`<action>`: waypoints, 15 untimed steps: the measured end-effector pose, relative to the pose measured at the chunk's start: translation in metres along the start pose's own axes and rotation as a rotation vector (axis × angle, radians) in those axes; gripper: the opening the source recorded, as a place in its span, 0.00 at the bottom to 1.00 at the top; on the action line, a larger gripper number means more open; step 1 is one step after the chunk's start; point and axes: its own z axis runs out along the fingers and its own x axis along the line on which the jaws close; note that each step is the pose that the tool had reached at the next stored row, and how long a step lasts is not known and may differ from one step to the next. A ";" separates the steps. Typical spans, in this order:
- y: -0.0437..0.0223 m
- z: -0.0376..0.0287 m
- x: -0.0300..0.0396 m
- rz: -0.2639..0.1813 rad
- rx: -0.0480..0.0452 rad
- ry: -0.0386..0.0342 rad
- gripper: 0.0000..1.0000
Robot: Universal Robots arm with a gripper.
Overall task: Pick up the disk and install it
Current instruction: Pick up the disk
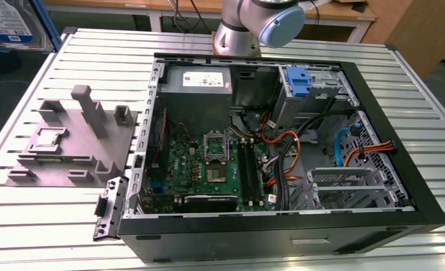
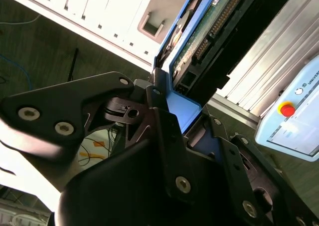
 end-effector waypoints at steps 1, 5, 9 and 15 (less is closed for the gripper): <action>-0.0004 0.0000 0.0000 0.000 0.0000 0.0000 0.37; -0.0018 -0.0001 0.0000 0.000 0.0000 0.0000 0.37; -0.0033 -0.0001 -0.0001 0.000 0.0000 0.0000 0.37; -0.0051 -0.0002 -0.0001 0.000 0.0000 0.0000 0.37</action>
